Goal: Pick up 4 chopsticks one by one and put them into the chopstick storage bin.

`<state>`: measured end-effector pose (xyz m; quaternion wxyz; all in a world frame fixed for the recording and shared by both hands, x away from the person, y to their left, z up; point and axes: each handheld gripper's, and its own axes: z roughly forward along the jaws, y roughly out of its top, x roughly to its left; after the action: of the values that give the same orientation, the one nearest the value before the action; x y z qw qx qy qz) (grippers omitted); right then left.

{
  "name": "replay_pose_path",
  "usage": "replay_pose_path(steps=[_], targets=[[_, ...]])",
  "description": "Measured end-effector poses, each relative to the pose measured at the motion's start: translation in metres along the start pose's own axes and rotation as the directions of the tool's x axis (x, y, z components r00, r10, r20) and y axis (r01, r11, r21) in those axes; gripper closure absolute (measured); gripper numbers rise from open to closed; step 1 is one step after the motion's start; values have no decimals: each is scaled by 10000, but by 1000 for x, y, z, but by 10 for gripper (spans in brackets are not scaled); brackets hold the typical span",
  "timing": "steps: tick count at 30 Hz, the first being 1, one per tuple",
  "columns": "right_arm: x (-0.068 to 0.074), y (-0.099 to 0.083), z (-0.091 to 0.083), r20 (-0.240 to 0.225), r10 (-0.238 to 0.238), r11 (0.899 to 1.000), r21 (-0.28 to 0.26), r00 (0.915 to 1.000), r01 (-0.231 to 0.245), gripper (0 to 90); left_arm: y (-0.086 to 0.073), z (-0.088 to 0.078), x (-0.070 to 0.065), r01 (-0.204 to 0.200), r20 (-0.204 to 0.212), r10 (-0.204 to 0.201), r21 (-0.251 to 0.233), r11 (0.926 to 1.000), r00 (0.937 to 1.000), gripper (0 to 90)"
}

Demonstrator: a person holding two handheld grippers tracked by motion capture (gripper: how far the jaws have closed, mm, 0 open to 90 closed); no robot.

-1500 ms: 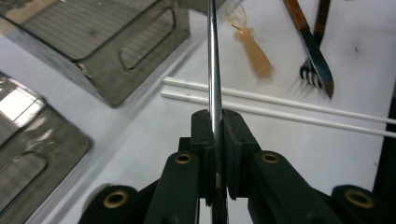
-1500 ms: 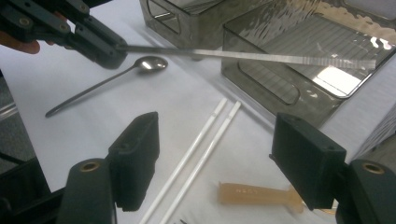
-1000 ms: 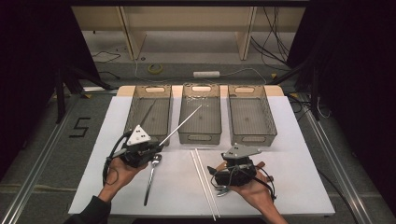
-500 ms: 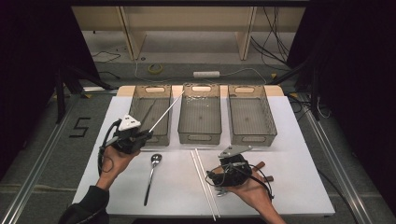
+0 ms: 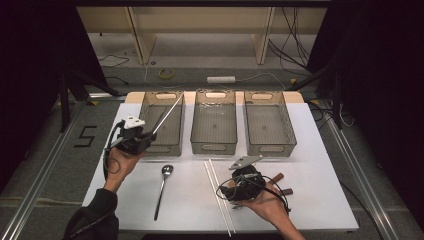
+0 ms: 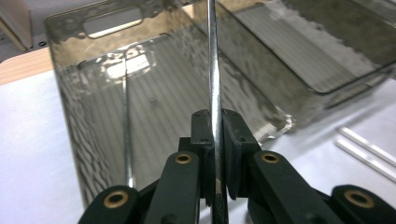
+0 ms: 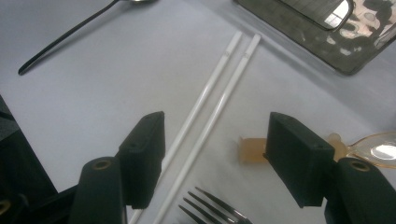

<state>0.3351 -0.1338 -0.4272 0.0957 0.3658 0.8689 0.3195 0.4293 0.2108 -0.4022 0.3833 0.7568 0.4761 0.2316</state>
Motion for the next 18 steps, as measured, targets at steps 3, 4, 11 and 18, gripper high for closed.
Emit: replay_pose_path(steps=[3,4,11,18], targets=[[0,0,-1,-12,5,10000,-43,10000,-5,381,3,7,7,225,-146,-223,111,9997,9996,835],[0,0,-1,-24,17,10000,-43,10000,-17,379,4,9,9,253,-211,-250,160,9996,9995,835],[0,0,-1,31,0,9999,-113,10000,1,348,8,26,24,816,-581,-790,423,9958,9952,835],[0,0,-1,-41,28,9999,-158,10000,-29,334,8,36,34,1134,-923,-1058,810,9902,9901,835]])
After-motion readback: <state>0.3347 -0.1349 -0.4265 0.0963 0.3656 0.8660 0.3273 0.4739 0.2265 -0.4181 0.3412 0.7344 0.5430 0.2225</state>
